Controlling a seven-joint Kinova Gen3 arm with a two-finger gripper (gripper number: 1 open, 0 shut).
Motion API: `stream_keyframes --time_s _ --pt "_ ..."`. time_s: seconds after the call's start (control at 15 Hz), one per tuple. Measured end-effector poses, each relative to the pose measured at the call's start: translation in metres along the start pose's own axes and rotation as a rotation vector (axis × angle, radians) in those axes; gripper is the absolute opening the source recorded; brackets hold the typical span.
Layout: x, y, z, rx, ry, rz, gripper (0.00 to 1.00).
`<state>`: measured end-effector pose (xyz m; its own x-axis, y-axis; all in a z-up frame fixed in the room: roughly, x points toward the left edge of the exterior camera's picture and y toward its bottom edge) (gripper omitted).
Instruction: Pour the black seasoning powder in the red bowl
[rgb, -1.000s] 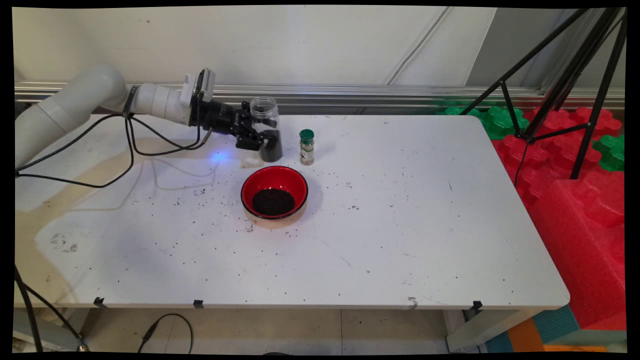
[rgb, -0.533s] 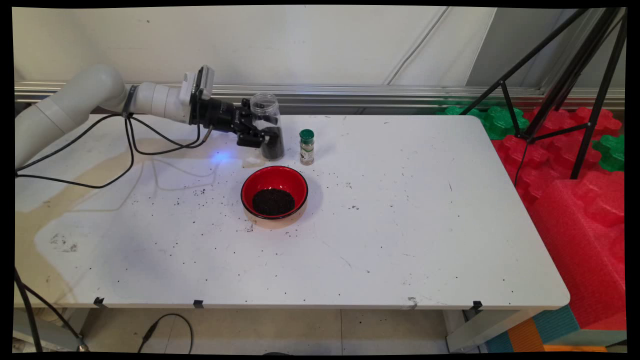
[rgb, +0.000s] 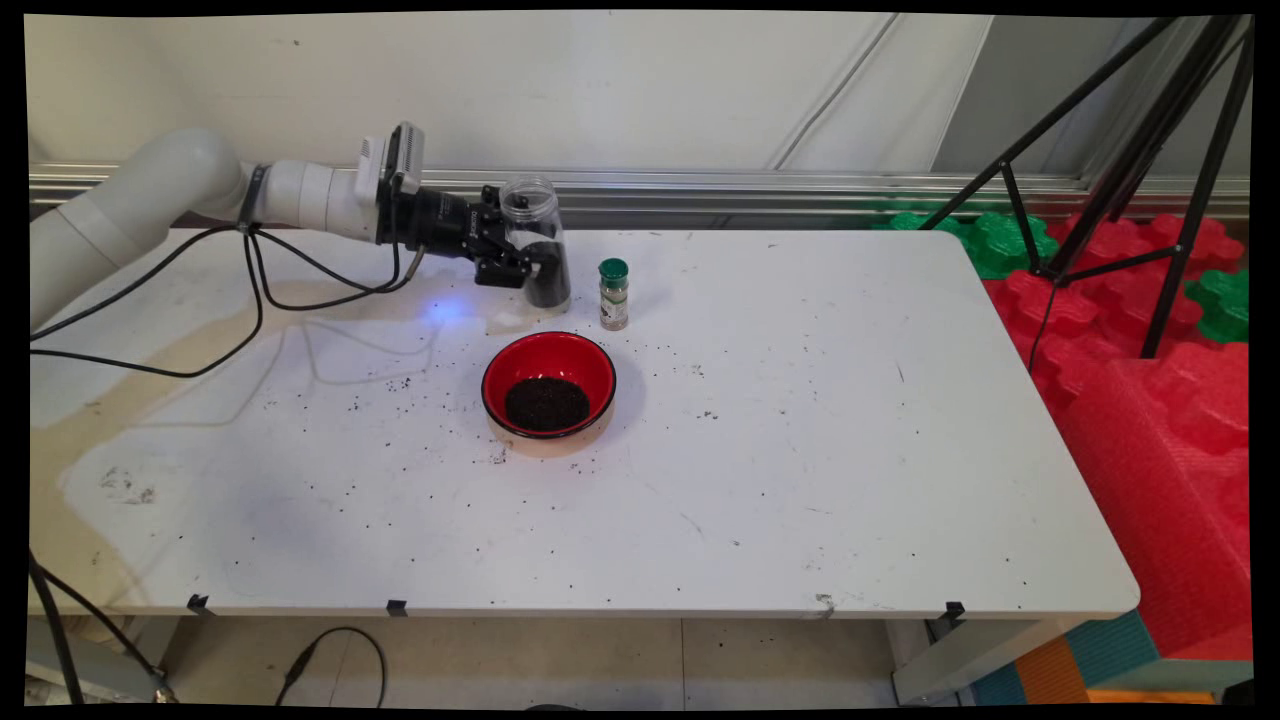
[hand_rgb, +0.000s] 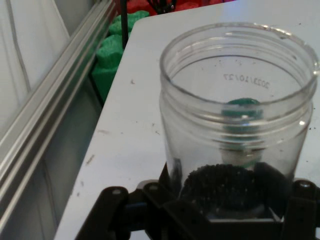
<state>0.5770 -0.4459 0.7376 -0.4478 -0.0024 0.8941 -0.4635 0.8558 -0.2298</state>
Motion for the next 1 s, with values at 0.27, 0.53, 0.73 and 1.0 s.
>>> stream_keyframes --time_s 0.27,0.53,0.73,1.0 --pt "0.007 0.005 -0.001 0.023 0.0 0.036 0.0" --pt "0.015 0.012 -0.002 0.05 0.001 0.076 0.0" --pt "0.019 0.016 -0.002 0.065 0.0 0.112 0.0" --pt "0.024 0.023 -0.002 0.083 0.001 0.171 0.0"
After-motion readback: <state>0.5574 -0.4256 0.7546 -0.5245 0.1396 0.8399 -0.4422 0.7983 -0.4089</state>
